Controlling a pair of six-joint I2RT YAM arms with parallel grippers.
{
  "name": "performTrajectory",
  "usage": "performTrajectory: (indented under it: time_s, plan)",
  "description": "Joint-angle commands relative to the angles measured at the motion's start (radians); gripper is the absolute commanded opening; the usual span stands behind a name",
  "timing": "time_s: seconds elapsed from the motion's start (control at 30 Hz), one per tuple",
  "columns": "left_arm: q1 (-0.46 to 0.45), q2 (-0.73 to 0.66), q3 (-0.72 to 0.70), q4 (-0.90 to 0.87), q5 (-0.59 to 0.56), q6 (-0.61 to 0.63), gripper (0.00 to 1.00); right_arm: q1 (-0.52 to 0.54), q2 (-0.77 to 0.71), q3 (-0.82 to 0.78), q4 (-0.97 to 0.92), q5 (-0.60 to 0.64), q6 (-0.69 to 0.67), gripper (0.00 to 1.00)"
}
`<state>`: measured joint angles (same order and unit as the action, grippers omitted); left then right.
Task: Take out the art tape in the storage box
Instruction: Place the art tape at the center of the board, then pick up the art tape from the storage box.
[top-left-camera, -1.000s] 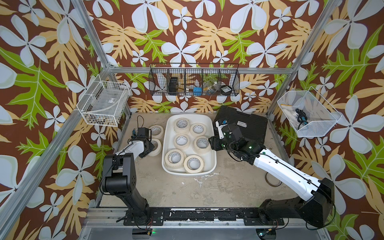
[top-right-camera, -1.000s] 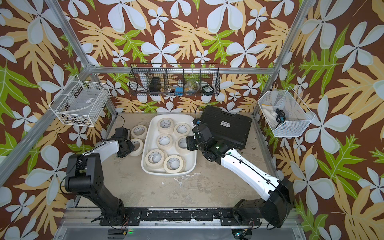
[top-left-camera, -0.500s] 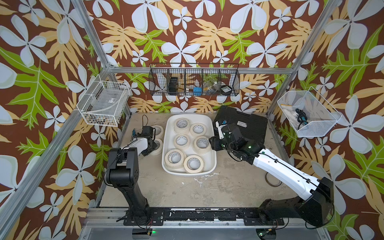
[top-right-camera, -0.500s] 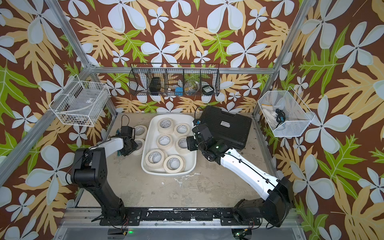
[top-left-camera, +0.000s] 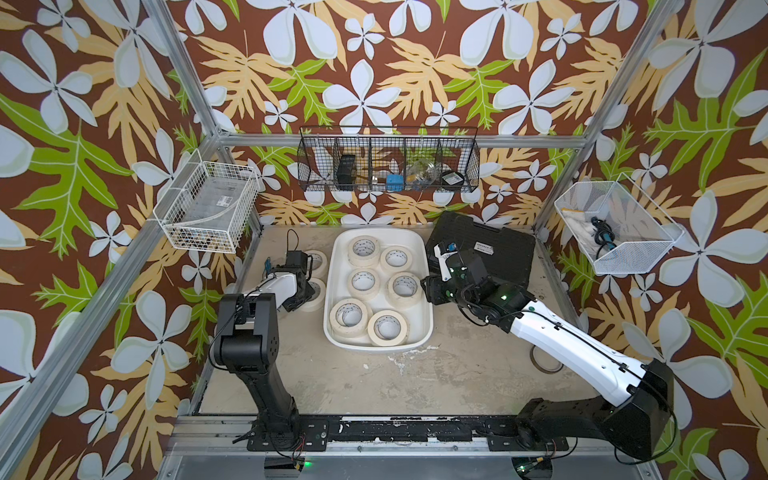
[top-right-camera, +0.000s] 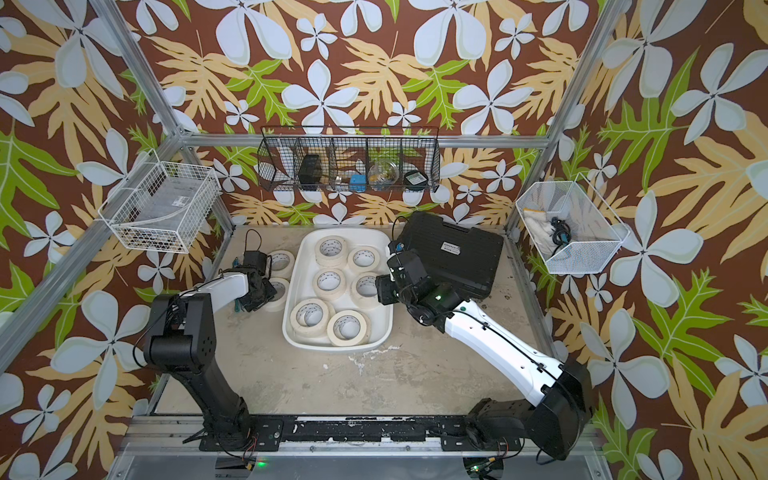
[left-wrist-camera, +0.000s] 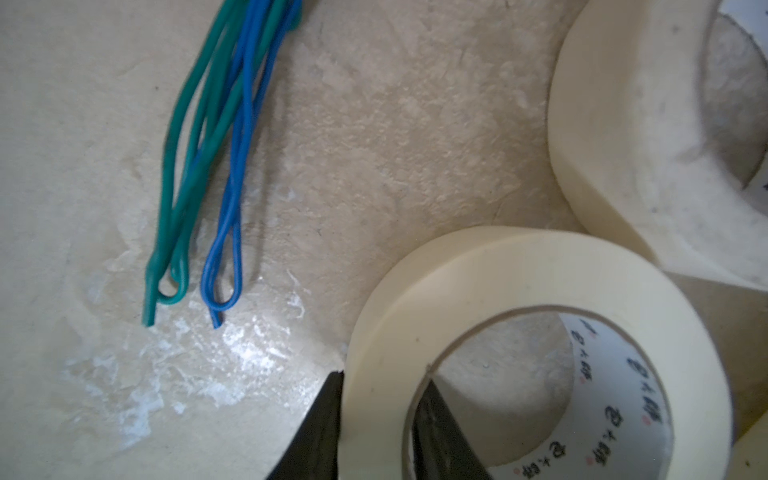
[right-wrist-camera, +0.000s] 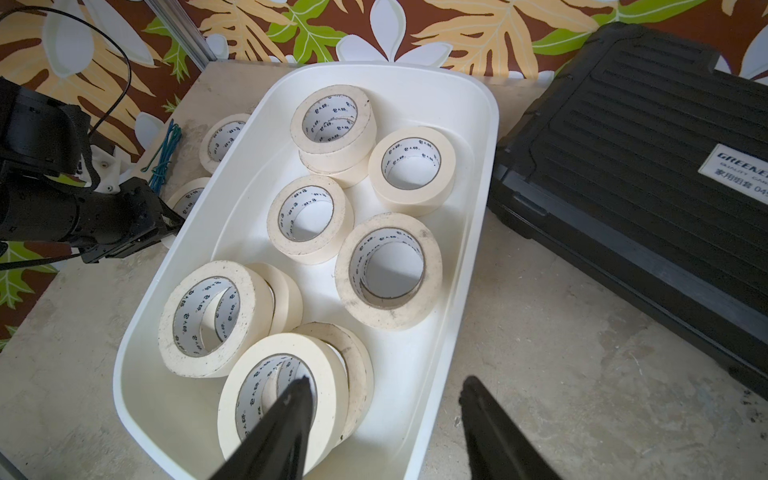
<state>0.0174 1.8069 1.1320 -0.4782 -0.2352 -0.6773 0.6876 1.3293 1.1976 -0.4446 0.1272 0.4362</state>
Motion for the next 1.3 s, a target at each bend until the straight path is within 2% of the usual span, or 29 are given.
performTrajectory:
  time_s: [0.0,0.33,0.6,0.8,1.07,1.27]
  plan:
    - [0.0,-0.039,-0.004,-0.054,-0.008,0.008,0.36,-0.006,-0.011,-0.003,0.001,-0.007,-0.003,0.61]
    - [-0.005,-0.239,-0.033,-0.111,0.103,0.097,0.39,-0.02,0.063,0.057,0.031,-0.032,0.031,0.64]
    - [-0.007,-0.487,-0.054,-0.132,0.259,0.22,0.41,-0.053,0.267,0.211,0.039,-0.059,0.043,0.63]
    - [-0.005,-0.614,-0.062,-0.143,0.356,0.265,0.48,-0.053,0.402,0.318,-0.045,-0.014,-0.01,0.62]
    - [-0.007,-0.639,-0.081,-0.148,0.473,0.294,0.47,-0.054,0.537,0.396,-0.143,0.047,-0.105,0.62]
    - [-0.006,-0.645,-0.091,-0.138,0.469,0.3,0.46,-0.078,0.625,0.447,-0.182,0.002,-0.206,0.64]
